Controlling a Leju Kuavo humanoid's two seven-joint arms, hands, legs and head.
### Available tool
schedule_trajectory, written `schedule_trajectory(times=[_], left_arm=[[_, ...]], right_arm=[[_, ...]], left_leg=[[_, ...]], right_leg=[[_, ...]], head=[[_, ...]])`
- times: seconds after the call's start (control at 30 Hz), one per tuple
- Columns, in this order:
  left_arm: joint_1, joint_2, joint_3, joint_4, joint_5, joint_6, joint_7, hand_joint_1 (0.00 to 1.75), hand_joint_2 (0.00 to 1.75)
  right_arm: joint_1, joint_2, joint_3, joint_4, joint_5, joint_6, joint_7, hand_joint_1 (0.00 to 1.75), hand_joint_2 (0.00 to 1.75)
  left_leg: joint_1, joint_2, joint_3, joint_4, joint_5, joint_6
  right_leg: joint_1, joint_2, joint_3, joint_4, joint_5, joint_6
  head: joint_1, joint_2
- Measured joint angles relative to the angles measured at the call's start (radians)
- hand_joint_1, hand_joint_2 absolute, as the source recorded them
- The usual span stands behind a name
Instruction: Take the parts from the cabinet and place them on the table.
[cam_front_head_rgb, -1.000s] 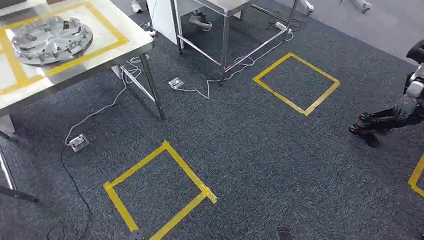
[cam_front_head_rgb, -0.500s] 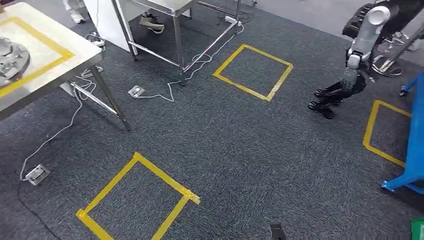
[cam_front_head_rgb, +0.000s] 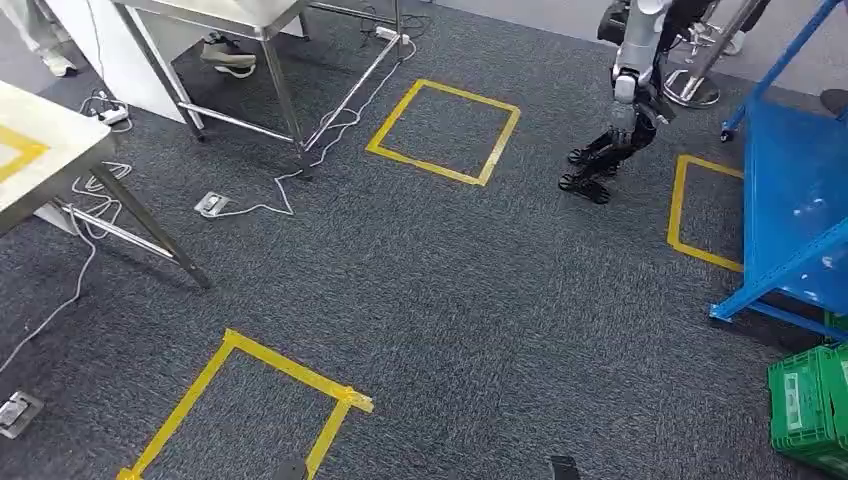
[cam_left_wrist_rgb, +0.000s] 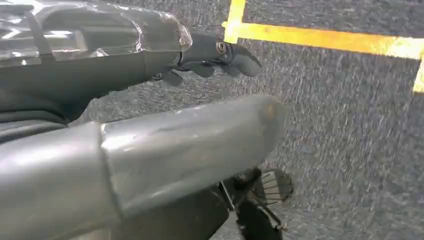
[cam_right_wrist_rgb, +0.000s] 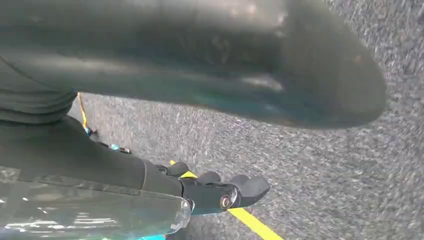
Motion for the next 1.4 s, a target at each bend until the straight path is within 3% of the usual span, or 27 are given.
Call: schedule_trajectory(times=[0.03,0.07,0.13,0.17,0.23,0.27,0.3,0.37,0.43,0.5,0.53,0.57,0.67,0.7,0.73,0.83,0.87,1.0,1.03,1.07,1.1,1.2,1.23,1.27,1.33,1.37,1.4], left_arm=[[-0.001,0.000,-0.003,0.000,-0.004,-0.001,0.000,0.00,0.00],[-0.001,0.000,-0.005,0.000,-0.008,-0.002,0.000,0.00,0.00],[0.003,0.002,-0.013,0.001,-0.012,-0.003,0.006,0.00,0.00],[0.004,0.003,-0.014,0.001,-0.013,-0.005,0.006,0.00,0.00],[0.004,0.005,-0.021,0.001,-0.016,-0.008,0.010,0.00,0.00],[0.004,0.005,-0.021,0.001,-0.019,-0.009,0.015,0.00,0.00],[0.003,0.006,-0.022,0.001,-0.020,-0.009,0.020,0.00,0.00],[0.003,0.011,-0.027,0.002,-0.022,-0.009,0.024,0.00,0.00],[0.003,0.011,-0.029,0.002,-0.022,-0.009,0.024,0.00,0.00],[0.002,0.015,-0.031,0.002,-0.022,-0.008,0.026,0.00,0.00],[0.000,0.015,-0.034,0.002,-0.023,-0.005,0.026,0.00,0.00],[0.000,0.016,-0.037,0.002,-0.024,0.000,0.027,0.00,0.00],[0.004,0.019,-0.041,0.003,-0.025,0.004,0.035,0.00,0.00],[0.004,0.021,-0.043,0.003,-0.022,0.004,0.035,0.00,0.00],[0.003,0.022,-0.044,0.003,-0.020,0.004,0.035,0.00,0.00],[0.002,0.024,-0.045,0.003,-0.012,0.004,0.029,0.00,0.00],[0.002,0.024,-0.045,0.003,-0.012,0.003,0.024,0.00,0.00],[0.001,0.025,-0.046,0.002,-0.014,0.001,0.019,0.00,0.00],[0.000,0.025,-0.046,0.002,-0.014,0.001,0.018,0.00,0.00],[-0.002,0.026,-0.046,0.002,-0.013,0.001,0.016,0.00,0.00],[-0.001,0.026,-0.046,0.002,-0.013,0.001,0.015,0.00,0.00],[0.006,0.026,-0.047,0.002,-0.011,0.000,0.017,0.00,0.00],[0.006,0.026,-0.047,0.002,-0.011,0.000,0.016,0.00,0.00],[0.006,0.025,-0.047,0.002,-0.010,0.001,0.016,0.00,0.00],[0.005,0.025,-0.047,0.002,-0.010,0.004,0.014,0.00,0.00],[0.005,0.024,-0.047,0.002,-0.010,0.004,0.012,0.00,0.00],[0.006,0.024,-0.047,0.002,-0.010,0.004,0.011,0.00,0.00]], right_arm=[[-0.001,0.000,0.000,0.000,-0.001,0.002,-0.002,0.00,0.00],[-0.005,0.000,0.000,0.001,0.000,0.003,-0.005,0.00,0.00],[-0.011,-0.002,-0.001,0.001,-0.001,0.004,-0.008,0.00,0.00],[-0.010,-0.002,-0.001,0.002,-0.001,0.005,-0.008,0.00,0.00],[-0.005,-0.002,-0.001,0.002,-0.001,0.007,-0.008,0.00,0.00],[-0.004,-0.001,-0.001,0.003,-0.001,0.007,-0.008,0.00,0.00],[-0.005,-0.001,-0.001,0.004,-0.001,0.007,-0.008,0.00,0.00],[-0.008,0.001,-0.001,0.004,-0.001,0.007,-0.008,0.00,0.00],[-0.009,0.001,-0.001,0.005,-0.001,0.008,-0.008,0.00,0.00],[-0.007,0.003,-0.001,0.005,-0.002,0.009,-0.008,0.00,0.00],[-0.006,0.004,-0.001,0.005,-0.003,0.009,-0.008,0.00,0.00],[-0.009,0.006,-0.001,0.005,-0.004,0.008,-0.007,0.00,0.00],[-0.018,0.006,-0.001,0.006,-0.004,0.007,0.001,0.00,0.00],[-0.016,0.007,-0.001,0.006,-0.004,0.005,0.003,0.00,0.00],[-0.011,0.007,-0.001,0.006,-0.004,0.003,0.004,0.00,0.00],[-0.001,0.008,0.000,0.009,0.001,-0.005,0.004,0.00,0.00],[-0.004,0.007,0.000,0.009,0.002,-0.005,0.004,0.00,0.00],[0.001,0.006,0.000,0.010,0.003,-0.006,-0.008,0.00,0.00],[0.001,0.006,0.000,0.010,0.003,-0.007,-0.008,0.00,0.00],[0.000,0.007,0.000,0.010,0.003,-0.008,-0.008,0.00,0.00],[-0.005,0.007,0.000,0.010,0.003,-0.008,-0.008,0.00,0.00],[-0.012,0.006,0.000,0.011,0.003,-0.009,-0.007,0.00,0.00],[-0.011,0.006,0.000,0.011,0.003,-0.010,-0.004,0.00,0.00],[-0.008,0.005,0.000,0.011,0.002,-0.010,0.001,0.00,0.00],[-0.007,0.004,0.000,0.013,0.002,-0.010,0.005,0.00,0.00],[-0.008,0.003,0.000,0.013,0.002,-0.011,0.009,0.00,0.00],[-0.008,0.003,0.000,0.014,0.002,-0.012,0.012,0.00,0.00]], left_leg=[[0.003,-0.068,-0.013,0.034,-0.024,0.002],[0.002,-0.082,-0.041,0.090,-0.054,0.004],[-0.002,-0.081,-0.138,0.270,-0.127,0.005],[-0.003,-0.077,-0.167,0.314,-0.133,0.007],[-0.003,-0.071,-0.175,0.286,-0.078,0.012],[-0.003,-0.076,-0.142,0.206,-0.020,0.016],[-0.003,-0.102,-0.102,0.111,0.037,0.019],[0.007,-0.208,-0.070,0.033,0.049,0.026],[-0.002,-0.187,-0.064,0.024,0.044,0.025],[-0.001,-0.150,-0.052,0.014,0.045,0.037],[0.002,-0.133,-0.045,0.001,0.049,0.042],[-0.002,-0.107,-0.033,-0.008,0.047,0.047],[-0.007,-0.042,-0.025,-0.007,0.036,0.051],[-0.007,-0.026,-0.024,-0.007,0.033,0.051],[-0.007,-0.016,-0.020,-0.007,0.030,0.049],[-0.007,0.015,0.000,-0.007,0.015,0.040],[-0.009,0.025,0.003,-0.012,0.010,0.034],[-0.010,0.051,0.014,-0.013,0.004,0.013],[-0.006,0.038,0.015,-0.013,-0.007,0.005],[-0.002,-0.050,0.010,0.016,-0.026,0.002],[-0.002,-0.079,-0.023,0.083,-0.061,0.004],[-0.003,-0.080,-0.154,0.309,-0.141,0.004],[-0.003,-0.076,-0.176,0.334,-0.137,0.005],[-0.003,-0.071,-0.182,0.309,-0.097,0.008],[-0.002,-0.086,-0.123,0.157,0.014,0.013],[0.000,-0.121,-0.086,0.069,0.062,0.016],[0.003,-0.171,-0.073,0.047,0.048,0.018]], right_leg=[[0.000,0.009,0.004,-0.003,0.001,-0.007],[0.001,0.017,0.005,-0.004,0.002,-0.010],[0.007,0.046,0.006,-0.003,-0.001,-0.018],[0.010,0.058,0.006,-0.002,-0.002,-0.019],[0.013,0.085,0.009,0.003,-0.006,-0.022],[0.013,0.102,0.012,0.007,-0.010,-0.021],[0.012,0.116,0.016,0.012,-0.015,-0.019],[0.013,0.138,0.010,0.026,-0.025,-0.008],[-0.001,0.162,0.001,0.025,-0.023,0.005],[-0.004,0.200,-0.003,0.014,-0.018,0.020],[-0.005,0.171,-0.004,0.026,-0.026,0.021],[0.000,0.093,-0.030,0.077,-0.058,0.028],[-0.007,0.047,-0.154,0.303,-0.153,0.043],[-0.010,0.044,-0.174,0.337,-0.154,0.046],[-0.013,0.042,-0.173,0.331,-0.138,0.048],[-0.014,0.015,-0.053,0.095,0.003,0.041],[-0.004,-0.028,-0.015,0.031,-0.007,0.033],[0.010,-0.008,-0.018,0.019,-0.008,0.006],[0.001,0.000,-0.005,0.007,-0.003,-0.004],[0.001,0.008,0.001,-0.001,-0.002,-0.008],[0.001,0.016,0.003,-0.002,-0.002,-0.016],[0.008,0.053,0.006,0.000,-0.006,-0.024],[0.009,0.064,0.007,0.002,-0.008,-0.026],[0.010,0.082,0.009,0.005,-0.011,-0.025],[0.009,0.111,0.018,0.011,-0.018,-0.020],[0.007,0.123,0.021,0.014,-0.024,-0.015],[0.006,0.130,0.019,0.017,-0.028,-0.011]], head=[[-0.009,0.000],[-0.015,0.000],[-0.031,0.000],[-0.032,0.000],[-0.033,0.000],[-0.033,0.000],[-0.034,0.000],[-0.034,0.000],[-0.031,0.000],[-0.033,0.000],[-0.031,0.000],[-0.022,0.000],[-0.012,0.000],[-0.010,0.000],[-0.010,0.000],[-0.001,0.000],[0.001,0.000],[-0.005,0.000],[-0.003,0.000],[-0.009,0.000],[-0.015,0.000],[-0.032,0.000],[-0.033,0.000],[-0.034,0.000],[-0.036,0.000],[-0.038,0.000],[-0.037,0.000]])
